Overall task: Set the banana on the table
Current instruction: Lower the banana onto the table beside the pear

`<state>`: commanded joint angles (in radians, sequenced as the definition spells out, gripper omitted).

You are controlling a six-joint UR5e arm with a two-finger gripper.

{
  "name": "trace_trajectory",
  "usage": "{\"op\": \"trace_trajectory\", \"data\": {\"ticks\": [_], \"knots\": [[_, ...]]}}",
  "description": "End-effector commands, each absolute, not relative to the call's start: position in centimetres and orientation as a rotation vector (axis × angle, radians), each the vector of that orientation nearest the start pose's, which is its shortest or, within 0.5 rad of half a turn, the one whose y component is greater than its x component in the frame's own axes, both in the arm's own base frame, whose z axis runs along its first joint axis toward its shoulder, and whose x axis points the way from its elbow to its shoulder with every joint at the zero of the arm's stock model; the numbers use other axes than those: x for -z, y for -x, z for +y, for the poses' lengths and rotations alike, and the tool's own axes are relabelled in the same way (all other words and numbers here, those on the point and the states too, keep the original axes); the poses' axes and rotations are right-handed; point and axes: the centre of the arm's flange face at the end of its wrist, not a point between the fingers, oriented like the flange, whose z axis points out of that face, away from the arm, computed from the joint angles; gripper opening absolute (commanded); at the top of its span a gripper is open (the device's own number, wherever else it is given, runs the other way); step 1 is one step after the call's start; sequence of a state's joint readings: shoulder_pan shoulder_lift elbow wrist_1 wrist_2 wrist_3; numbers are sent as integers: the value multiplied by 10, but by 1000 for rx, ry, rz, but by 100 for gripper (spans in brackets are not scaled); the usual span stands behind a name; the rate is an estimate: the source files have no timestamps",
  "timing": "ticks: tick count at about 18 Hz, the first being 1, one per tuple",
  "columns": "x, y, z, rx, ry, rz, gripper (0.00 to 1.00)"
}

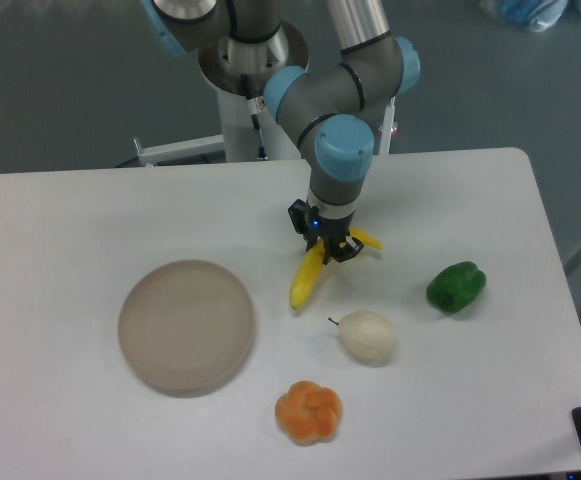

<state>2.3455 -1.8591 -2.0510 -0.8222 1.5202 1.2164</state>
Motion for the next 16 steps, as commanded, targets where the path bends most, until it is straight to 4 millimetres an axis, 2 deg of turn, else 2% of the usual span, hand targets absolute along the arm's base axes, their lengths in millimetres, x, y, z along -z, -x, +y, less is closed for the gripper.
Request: {"op": "trace_trajectory", "data": {"ticks": [16], "knots": [[-196,251,456,63,3029,723,19]]}}
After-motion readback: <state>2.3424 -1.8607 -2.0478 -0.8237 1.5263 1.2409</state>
